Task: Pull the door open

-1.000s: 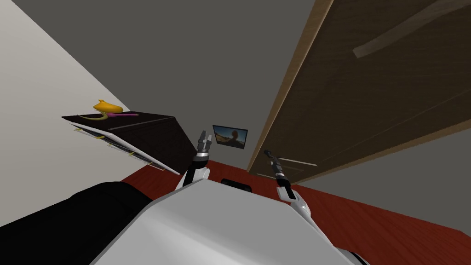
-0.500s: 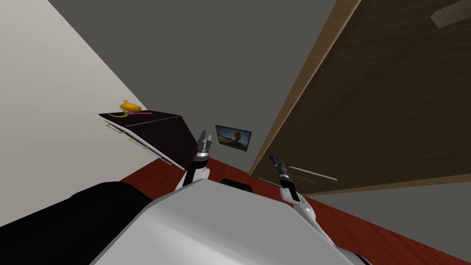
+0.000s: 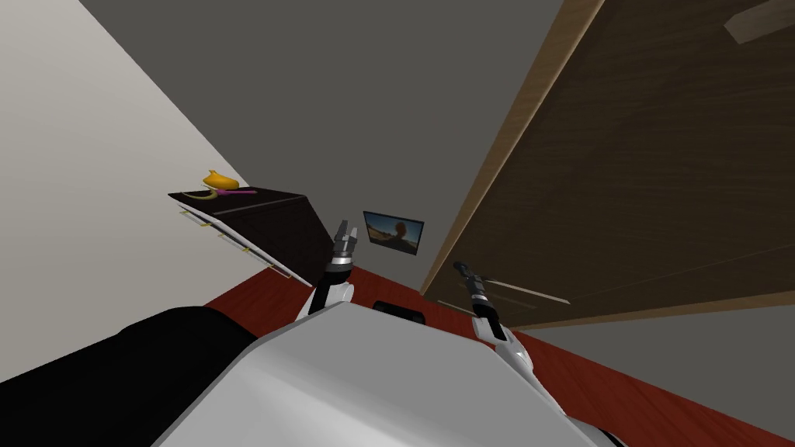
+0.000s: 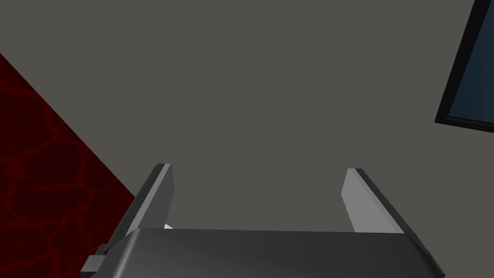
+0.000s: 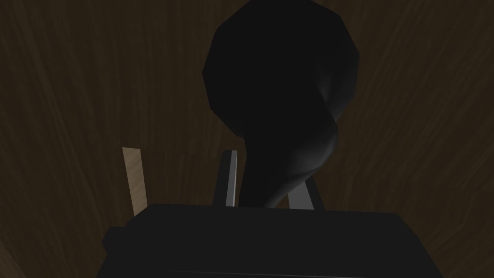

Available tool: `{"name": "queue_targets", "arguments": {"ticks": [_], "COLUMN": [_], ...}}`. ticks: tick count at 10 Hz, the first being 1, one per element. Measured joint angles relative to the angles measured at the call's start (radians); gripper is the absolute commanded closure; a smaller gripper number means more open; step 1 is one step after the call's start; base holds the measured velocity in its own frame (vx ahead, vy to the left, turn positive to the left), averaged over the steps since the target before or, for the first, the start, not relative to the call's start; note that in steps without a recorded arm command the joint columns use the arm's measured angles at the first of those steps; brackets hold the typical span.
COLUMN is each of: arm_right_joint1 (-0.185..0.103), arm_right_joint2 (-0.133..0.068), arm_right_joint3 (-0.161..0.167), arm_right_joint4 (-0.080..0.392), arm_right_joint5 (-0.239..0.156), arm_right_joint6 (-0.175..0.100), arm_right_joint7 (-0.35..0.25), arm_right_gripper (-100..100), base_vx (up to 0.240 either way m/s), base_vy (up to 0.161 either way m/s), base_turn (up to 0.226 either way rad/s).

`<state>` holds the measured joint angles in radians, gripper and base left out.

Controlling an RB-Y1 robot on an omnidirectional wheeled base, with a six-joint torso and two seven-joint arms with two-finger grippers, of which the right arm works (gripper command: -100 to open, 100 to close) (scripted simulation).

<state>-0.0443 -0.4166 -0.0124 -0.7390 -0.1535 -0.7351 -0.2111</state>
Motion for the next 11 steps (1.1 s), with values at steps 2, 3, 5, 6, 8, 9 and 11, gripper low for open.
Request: {"name": "queue_targets", "arguments": {"ticks": [2, 3, 5, 6, 8, 9, 11], "arm_right_joint1": [0.000, 0.003, 0.016, 0.026, 0.052, 0.056, 0.074], "arm_right_joint2": [0.000, -0.010, -0.028, -0.037, -0.055, -0.063, -0.086], "arm_right_joint3": [0.000, 0.006, 0.018, 0.030, 0.051, 0.060, 0.082], "arm_right_joint4": [0.000, 0.002, -0.007, -0.005, -0.018, -0.011, -0.011], "arm_right_joint5": [0.000, 0.002, 0.005, 0.009, 0.016, 0.019, 0.026], "arm_right_joint6": [0.000, -0.009, -0.025, -0.037, -0.056, -0.073, -0.103], "arm_right_joint7": [0.000, -0.009, -0.027, -0.040, -0.064, -0.075, -0.101], "arm_right_gripper": [100, 100, 100, 100, 100, 100, 100], "base_vx": [-0.052, -0.173, -0.178, -0.200, -0.185, -0.208, -0.189], "base_vy": [-0.023, -0.047, -0.055, -0.096, -0.055, -0.075, -0.082], "base_turn": [0.057, 0.140, 0.128, 0.159, 0.115, 0.139, 0.134]}}
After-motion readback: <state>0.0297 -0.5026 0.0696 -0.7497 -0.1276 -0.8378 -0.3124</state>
